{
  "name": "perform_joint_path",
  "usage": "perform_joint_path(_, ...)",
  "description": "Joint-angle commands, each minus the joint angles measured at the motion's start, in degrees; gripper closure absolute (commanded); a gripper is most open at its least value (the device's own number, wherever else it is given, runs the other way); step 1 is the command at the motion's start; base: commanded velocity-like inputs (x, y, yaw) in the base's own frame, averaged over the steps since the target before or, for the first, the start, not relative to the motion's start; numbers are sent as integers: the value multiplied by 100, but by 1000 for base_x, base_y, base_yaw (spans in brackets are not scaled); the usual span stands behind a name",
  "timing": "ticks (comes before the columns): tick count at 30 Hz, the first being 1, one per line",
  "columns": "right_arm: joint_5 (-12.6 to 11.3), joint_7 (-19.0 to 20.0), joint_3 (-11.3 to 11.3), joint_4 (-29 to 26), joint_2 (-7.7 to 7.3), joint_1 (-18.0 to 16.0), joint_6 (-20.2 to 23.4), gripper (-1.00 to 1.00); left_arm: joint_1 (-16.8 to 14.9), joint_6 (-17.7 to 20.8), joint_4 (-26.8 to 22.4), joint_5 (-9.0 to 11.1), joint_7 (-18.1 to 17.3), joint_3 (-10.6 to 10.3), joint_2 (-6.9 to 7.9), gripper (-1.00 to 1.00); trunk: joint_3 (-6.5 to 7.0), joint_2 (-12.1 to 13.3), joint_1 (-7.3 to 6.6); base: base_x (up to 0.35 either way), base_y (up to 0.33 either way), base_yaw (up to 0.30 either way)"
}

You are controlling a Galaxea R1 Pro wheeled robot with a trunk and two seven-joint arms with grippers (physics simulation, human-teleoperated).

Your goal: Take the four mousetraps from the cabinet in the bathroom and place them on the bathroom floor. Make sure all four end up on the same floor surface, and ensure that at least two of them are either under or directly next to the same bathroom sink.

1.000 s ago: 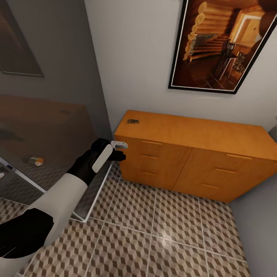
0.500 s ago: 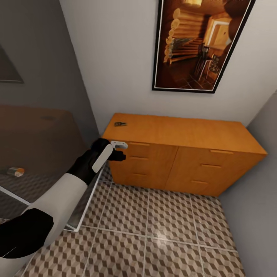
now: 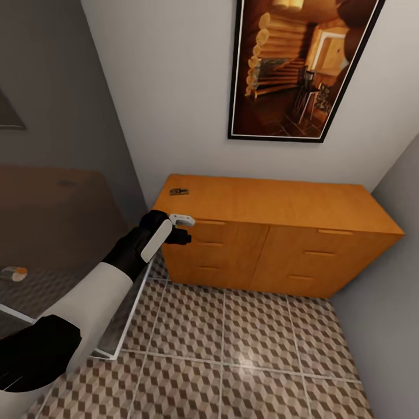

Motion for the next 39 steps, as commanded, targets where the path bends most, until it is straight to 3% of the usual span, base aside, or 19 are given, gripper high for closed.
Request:
perform_joint_path(1,-64,14,48,5,1,-3,-21,100,-5,11,-3,59,57,-18,3,-100,-9,-9,5,232,177,-1)
perform_joint_path(18,-66,43,48,5,2,-3,-12,100,-5,11,2,59,57,-45,3,-100,38,-9,5,213,195,-108)
perform_joint_path(39,-57,48,48,5,63,-3,-29,100,-5,11,0,70,57,-38,11,-100,66,-9,5,11,9,-75)
